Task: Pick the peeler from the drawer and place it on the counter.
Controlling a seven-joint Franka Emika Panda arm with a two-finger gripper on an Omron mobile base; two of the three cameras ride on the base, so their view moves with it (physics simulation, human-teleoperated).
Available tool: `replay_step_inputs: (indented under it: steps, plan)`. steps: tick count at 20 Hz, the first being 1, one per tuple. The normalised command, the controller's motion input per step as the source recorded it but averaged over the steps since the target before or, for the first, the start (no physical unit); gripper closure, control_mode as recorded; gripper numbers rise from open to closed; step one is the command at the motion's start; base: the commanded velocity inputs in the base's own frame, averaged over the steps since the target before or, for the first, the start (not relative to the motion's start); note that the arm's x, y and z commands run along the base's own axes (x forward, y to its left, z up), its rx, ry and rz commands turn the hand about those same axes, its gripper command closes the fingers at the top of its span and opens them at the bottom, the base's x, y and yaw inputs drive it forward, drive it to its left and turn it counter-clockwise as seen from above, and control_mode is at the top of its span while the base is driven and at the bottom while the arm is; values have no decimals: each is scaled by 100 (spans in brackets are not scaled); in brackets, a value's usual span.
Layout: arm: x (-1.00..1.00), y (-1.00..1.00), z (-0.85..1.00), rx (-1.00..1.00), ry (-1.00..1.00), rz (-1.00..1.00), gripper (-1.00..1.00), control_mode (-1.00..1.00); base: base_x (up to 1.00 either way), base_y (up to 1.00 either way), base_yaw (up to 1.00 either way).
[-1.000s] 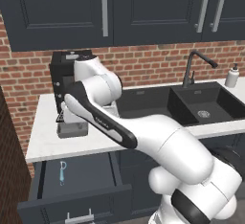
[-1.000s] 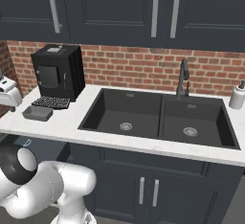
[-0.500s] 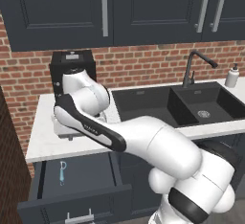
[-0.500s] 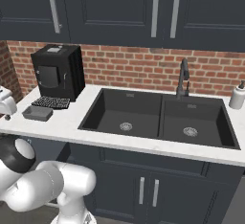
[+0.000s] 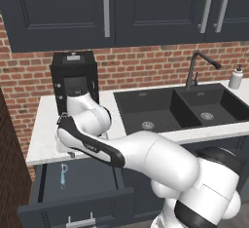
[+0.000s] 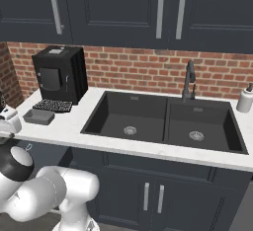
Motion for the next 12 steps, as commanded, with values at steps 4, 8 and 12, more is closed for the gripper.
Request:
replay_step_inputs:
  steps: [4, 8, 12]
  plan:
    - [-5, 0, -56, 0, 1, 0, -100, -100, 0, 0, 0]
    - [-2, 0, -36, 0, 3, 0, -100, -100, 0, 0, 0]
    - [0, 1, -27, 0, 2, 0, -100, -100, 0, 0, 0]
